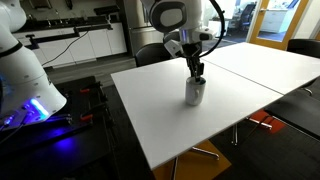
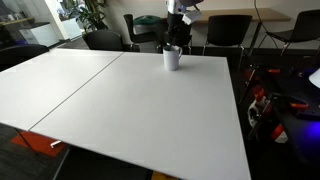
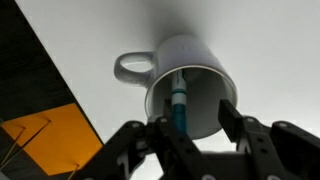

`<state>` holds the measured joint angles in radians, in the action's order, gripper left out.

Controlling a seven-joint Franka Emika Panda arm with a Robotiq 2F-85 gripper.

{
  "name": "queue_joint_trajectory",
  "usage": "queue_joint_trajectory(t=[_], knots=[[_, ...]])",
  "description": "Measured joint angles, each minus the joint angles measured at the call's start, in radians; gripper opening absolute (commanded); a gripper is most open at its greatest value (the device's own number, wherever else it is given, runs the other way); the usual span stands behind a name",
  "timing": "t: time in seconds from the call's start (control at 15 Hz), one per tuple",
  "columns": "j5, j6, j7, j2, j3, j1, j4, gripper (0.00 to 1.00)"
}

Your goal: Put the marker on the table

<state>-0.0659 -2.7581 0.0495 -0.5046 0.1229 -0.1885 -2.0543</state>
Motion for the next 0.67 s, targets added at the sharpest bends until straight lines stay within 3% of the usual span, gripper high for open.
queue_joint_trajectory(t=[0.67], knots=[[0.0, -0.104, -0.02, -0.041, -0.002, 0.0, 0.0, 0.51]])
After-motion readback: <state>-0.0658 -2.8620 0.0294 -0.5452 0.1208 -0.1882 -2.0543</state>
